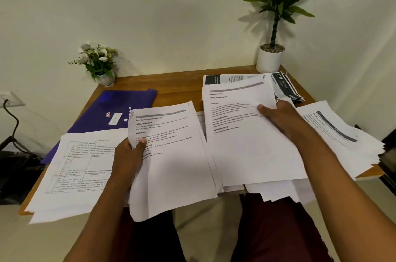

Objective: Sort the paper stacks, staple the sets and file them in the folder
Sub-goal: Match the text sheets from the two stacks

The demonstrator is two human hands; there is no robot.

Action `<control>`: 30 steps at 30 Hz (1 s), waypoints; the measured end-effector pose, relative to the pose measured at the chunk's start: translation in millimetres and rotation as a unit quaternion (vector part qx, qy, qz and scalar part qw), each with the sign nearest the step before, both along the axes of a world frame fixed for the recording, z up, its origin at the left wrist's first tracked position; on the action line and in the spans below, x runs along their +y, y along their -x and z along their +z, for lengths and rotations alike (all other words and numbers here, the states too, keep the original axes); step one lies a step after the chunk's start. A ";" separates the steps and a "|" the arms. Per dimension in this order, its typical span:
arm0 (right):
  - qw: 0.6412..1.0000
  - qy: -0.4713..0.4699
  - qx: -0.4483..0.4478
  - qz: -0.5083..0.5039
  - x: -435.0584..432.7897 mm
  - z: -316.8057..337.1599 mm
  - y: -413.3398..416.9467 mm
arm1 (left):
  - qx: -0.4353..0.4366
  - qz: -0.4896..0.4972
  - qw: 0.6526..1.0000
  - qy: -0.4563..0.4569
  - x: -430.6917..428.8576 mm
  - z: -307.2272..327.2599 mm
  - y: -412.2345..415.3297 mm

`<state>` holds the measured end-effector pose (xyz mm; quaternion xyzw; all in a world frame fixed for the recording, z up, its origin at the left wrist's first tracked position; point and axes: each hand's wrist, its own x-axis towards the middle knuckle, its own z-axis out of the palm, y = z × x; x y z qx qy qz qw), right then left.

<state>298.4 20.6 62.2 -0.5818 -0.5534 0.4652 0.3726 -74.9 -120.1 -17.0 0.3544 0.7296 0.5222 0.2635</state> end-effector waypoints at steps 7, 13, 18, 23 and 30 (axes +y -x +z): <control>0.940 -0.010 -0.340 -0.035 21.2 -34.9 -48.9 | -0.001 -0.002 1.000 -0.015 1.3 -1.3 1.3; 0.878 -0.214 -0.418 -0.096 3.4 -62.1 -14.0 | -0.006 -0.001 1.000 -0.016 0.6 -2.3 0.4; 0.878 -0.230 -0.417 0.041 -1.6 -86.0 27.6 | -0.014 -0.002 1.000 -0.019 1.5 -2.9 1.8; 0.856 -0.225 -0.465 0.004 1.1 -85.1 42.6 | -0.024 -0.003 1.000 -0.019 1.8 -6.4 4.0; 0.928 -0.123 -0.334 0.111 -7.4 -68.3 108.4 | -0.019 -0.005 1.000 -0.020 2.0 -7.6 7.3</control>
